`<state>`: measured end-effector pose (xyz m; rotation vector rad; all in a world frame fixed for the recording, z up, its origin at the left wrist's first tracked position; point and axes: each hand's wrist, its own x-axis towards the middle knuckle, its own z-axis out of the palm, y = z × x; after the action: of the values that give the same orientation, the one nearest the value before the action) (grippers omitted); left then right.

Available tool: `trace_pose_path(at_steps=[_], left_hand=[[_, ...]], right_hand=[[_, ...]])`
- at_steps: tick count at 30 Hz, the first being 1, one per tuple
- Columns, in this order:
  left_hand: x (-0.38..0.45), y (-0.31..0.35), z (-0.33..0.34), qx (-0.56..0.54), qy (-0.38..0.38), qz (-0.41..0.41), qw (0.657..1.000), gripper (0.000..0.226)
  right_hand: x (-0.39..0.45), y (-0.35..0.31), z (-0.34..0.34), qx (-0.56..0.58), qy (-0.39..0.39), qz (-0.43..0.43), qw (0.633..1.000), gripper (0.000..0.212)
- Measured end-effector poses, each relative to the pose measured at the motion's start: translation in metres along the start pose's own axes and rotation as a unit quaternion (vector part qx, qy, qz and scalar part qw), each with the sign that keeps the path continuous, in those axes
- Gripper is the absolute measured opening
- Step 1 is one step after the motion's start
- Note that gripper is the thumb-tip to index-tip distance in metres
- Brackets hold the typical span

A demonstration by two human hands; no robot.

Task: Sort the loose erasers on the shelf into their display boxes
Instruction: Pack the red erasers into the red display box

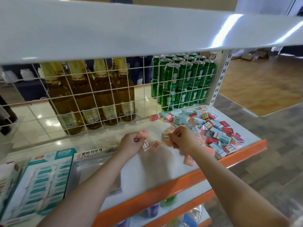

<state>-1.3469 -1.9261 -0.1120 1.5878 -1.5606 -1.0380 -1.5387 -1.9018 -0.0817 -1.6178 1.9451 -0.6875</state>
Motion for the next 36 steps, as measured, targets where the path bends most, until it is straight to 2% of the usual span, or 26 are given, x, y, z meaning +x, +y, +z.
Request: trace_pose_path(at_steps=[6,10,12,14,18,20,23,28,32,36], left_hand=[[-0.009,0.0,-0.004,-0.016,-0.001,-0.011,1.0,0.018],[-0.014,-0.002,-0.003,-0.018,-0.013,-0.044,0.999,0.003],[-0.017,0.0,0.0,-0.042,-0.032,-0.063,0.997,0.003],[-0.019,0.001,0.002,-0.031,-0.053,-0.072,0.996,0.008],[-0.021,0.001,0.002,0.005,-0.084,-0.065,0.994,0.035],[-0.021,0.0,0.001,0.021,-0.078,-0.049,0.995,0.039],[-0.023,-0.002,-0.001,0.032,-0.057,-0.02,0.998,0.032],[-0.029,-0.003,-0.009,0.007,-0.043,0.006,0.999,0.026],[-0.035,-0.002,-0.012,0.0,-0.041,0.013,0.999,0.022],[-0.04,-0.001,-0.016,-0.01,-0.01,0.014,1.0,0.029]], right_hand=[[-0.007,0.003,0.01,-0.051,-0.021,-0.019,0.998,0.019],[-0.011,0.002,0.013,-0.048,-0.023,-0.025,0.998,0.021],[-0.014,0.0,0.013,-0.035,-0.022,-0.036,0.998,0.019],[-0.016,-0.002,0.012,-0.025,-0.028,-0.046,0.998,0.017],[-0.02,-0.004,0.011,-0.008,-0.037,-0.054,0.998,0.014],[-0.021,-0.004,0.011,-0.003,-0.04,-0.053,0.998,0.009],[-0.021,-0.004,0.009,0.002,-0.043,-0.055,0.998,0.004],[-0.023,-0.005,0.007,-0.008,-0.043,-0.084,0.996,0.018],[-0.021,-0.002,0.011,0.004,-0.051,-0.1,0.994,0.016],[-0.02,-0.001,0.012,-0.003,-0.054,-0.109,0.993,0.02]])
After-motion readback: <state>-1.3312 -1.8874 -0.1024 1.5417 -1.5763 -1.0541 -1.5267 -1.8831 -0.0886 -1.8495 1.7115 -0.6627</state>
